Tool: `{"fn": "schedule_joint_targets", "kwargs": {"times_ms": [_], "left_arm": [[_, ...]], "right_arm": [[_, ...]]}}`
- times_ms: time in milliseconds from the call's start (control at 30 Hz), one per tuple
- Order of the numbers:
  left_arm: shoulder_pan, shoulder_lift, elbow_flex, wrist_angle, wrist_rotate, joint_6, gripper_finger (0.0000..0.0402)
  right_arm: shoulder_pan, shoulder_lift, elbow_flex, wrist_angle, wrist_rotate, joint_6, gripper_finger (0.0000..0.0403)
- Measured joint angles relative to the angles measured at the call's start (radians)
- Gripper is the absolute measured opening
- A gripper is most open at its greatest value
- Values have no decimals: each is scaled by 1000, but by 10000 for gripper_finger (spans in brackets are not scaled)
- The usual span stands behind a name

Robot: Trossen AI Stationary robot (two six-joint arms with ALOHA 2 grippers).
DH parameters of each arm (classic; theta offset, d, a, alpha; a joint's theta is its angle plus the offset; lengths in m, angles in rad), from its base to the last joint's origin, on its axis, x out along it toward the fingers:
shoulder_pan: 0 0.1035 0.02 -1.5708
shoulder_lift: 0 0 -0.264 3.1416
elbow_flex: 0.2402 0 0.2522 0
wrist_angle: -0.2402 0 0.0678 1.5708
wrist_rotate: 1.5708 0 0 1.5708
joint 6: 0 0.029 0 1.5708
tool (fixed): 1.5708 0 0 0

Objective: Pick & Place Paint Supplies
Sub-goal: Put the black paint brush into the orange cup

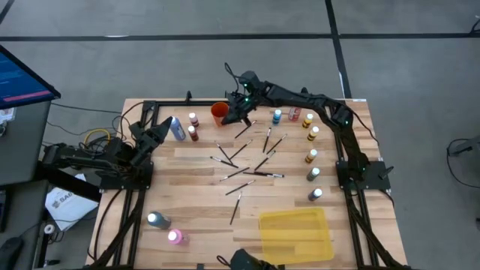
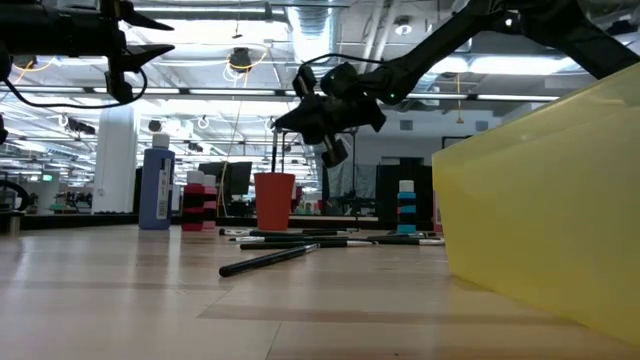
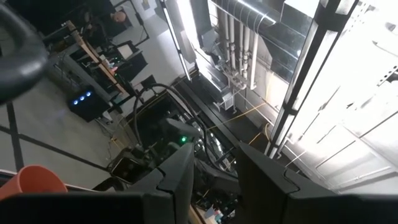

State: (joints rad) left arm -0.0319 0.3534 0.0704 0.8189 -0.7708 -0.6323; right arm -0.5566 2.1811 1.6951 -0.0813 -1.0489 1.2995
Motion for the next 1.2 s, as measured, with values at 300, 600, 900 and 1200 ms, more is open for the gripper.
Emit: {"fn": "schedule_joint_targets", "kwargs": {"times_ms": [300, 600, 900, 1200], "left_arm": [[0, 0, 0, 2, 0, 0, 114], [0, 0, 0, 3, 0, 0, 114], [0, 0, 0, 3, 0, 22, 114], [0, 0, 0, 2, -8, 60, 114]], "right_arm": [[0, 0, 0, 7, 33, 1, 33], [-4, 0, 0, 14, 33, 1, 108], [-10, -30, -2, 233, -72, 38, 127], [0, -271, 50, 222, -132, -138, 95]]}}
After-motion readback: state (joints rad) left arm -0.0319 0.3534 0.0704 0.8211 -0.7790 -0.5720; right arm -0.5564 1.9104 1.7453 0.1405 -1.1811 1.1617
